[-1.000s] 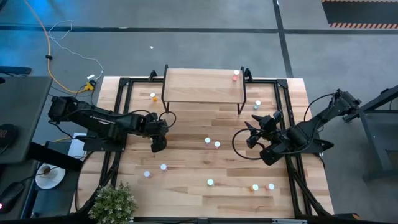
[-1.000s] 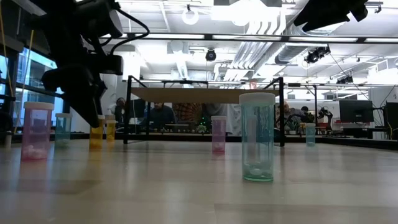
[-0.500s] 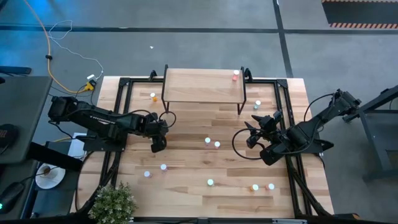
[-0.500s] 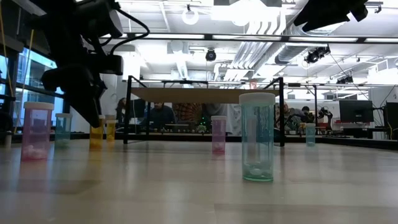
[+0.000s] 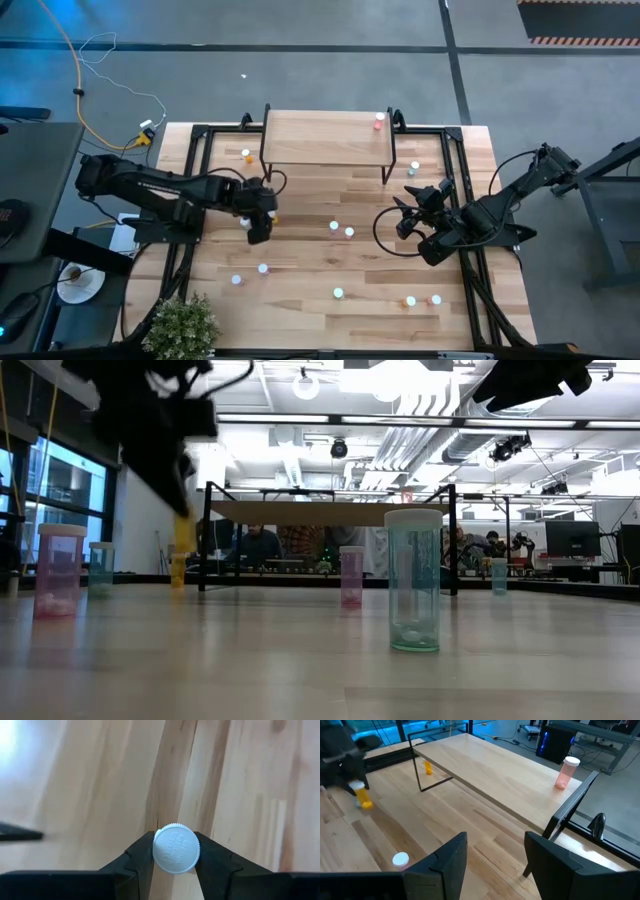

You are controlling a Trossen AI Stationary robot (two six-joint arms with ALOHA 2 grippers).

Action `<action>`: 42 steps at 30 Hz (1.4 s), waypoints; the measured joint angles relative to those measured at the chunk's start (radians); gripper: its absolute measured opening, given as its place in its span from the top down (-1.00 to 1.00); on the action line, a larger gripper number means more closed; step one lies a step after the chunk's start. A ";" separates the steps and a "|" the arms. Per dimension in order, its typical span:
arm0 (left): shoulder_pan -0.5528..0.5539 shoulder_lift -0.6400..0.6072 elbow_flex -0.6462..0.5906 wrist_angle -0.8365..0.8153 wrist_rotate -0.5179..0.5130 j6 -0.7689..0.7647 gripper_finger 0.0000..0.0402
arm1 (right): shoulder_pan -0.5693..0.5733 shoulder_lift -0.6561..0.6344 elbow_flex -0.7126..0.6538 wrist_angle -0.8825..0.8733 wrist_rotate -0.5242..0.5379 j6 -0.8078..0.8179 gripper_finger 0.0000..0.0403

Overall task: Pick and place medicine bottles onto shelf by color
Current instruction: Put the middle orange pill bottle on the shelf

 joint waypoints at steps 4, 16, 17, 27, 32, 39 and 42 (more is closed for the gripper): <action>0.017 0.000 0.106 -0.061 -0.005 0.051 0.43 | 0.000 0.000 0.000 0.002 -0.005 0.001 0.06; 0.185 0.000 0.394 -0.189 -0.013 0.228 0.43 | 0.000 0.000 0.000 0.003 -0.005 0.004 0.06; 0.204 0.000 0.414 -0.191 -0.012 0.244 0.43 | 0.000 0.000 0.000 0.003 -0.005 0.004 0.06; 0.392 0.013 0.592 -0.192 -0.013 0.401 0.43 | 0.000 0.000 0.000 0.005 -0.005 0.004 0.06; 0.481 0.051 0.703 -0.192 -0.011 0.478 0.43 | 0.000 0.000 0.000 0.010 -0.005 0.004 0.06; 0.602 0.180 0.900 -0.235 -0.001 0.528 0.43 | 0.000 0.000 0.000 0.034 -0.005 0.004 0.06; 0.645 0.253 0.979 -0.307 -0.001 0.528 0.43 | 0.000 0.000 0.000 0.036 -0.005 0.004 0.06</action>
